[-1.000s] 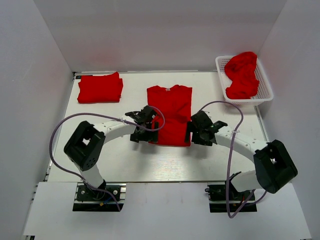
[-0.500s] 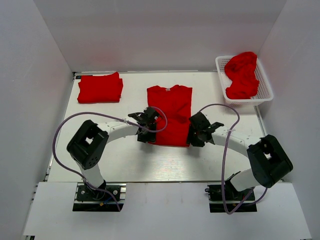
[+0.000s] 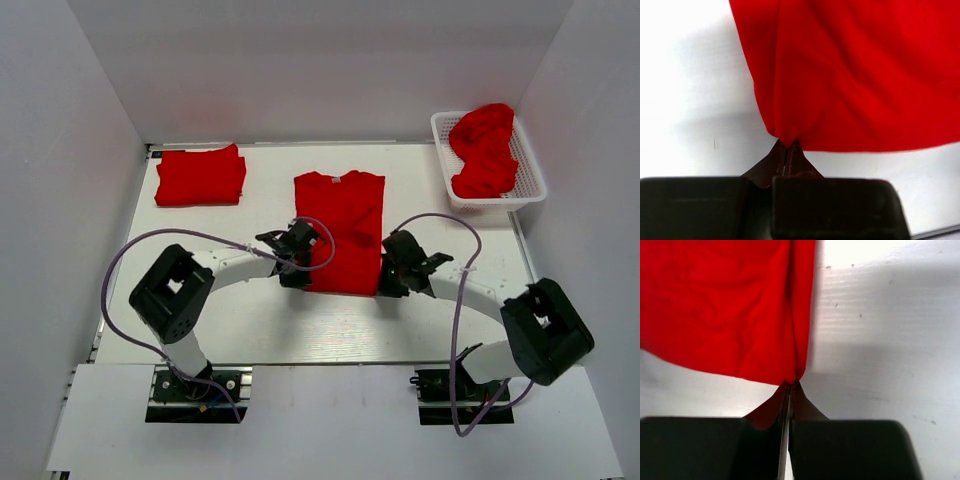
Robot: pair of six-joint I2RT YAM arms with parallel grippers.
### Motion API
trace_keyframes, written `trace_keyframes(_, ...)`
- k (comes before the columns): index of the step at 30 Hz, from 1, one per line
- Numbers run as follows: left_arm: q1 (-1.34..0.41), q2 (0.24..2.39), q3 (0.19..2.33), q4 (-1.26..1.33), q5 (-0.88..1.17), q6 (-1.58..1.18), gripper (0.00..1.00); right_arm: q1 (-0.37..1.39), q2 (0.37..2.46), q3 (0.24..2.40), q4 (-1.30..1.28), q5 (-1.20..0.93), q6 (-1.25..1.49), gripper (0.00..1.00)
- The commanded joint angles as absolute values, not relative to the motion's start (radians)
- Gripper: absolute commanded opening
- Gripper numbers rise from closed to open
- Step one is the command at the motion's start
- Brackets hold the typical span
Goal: Fold and stack the t-shirts
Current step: Grab one side of the 2/3 rectangular tshirt with both arms, then fold the long partially folded tshirt into a neat square
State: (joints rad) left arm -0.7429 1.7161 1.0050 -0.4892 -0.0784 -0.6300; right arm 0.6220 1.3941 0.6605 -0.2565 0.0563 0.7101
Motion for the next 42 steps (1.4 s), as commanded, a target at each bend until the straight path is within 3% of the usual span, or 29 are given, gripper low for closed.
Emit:
trace_keyframes(1,-0.773,1.605,0.933,-0.543,-0.106,-0.64,0.0,0.626,1.299,0.658,-0.333,0.038,0.661,0.0)
trace_keyframes(7,-0.805,1.295,0.859,-0.604,-0.069,-0.623,0.0,0.629,1.068,0.646,-0.483,-0.075,0.583,0.0)
trace_keyframes(15,-0.816,1.201,1.06,-0.764,-0.148,-0.633,0.0,0.621,0.917,0.779,-0.612,-0.037,0.587,0.0)
trace_keyframes(27,-0.775,1.526,1.437,-1.017,-0.477,-0.822,0.0,0.595,1.239,1.12,-0.538,0.198,0.572,0.0)
trace_keyframes(42,-0.56,1.792,1.637,-0.873,-0.4,-0.678,0.0,0.479,1.603,1.385,-0.512,0.175,0.472,0.0)
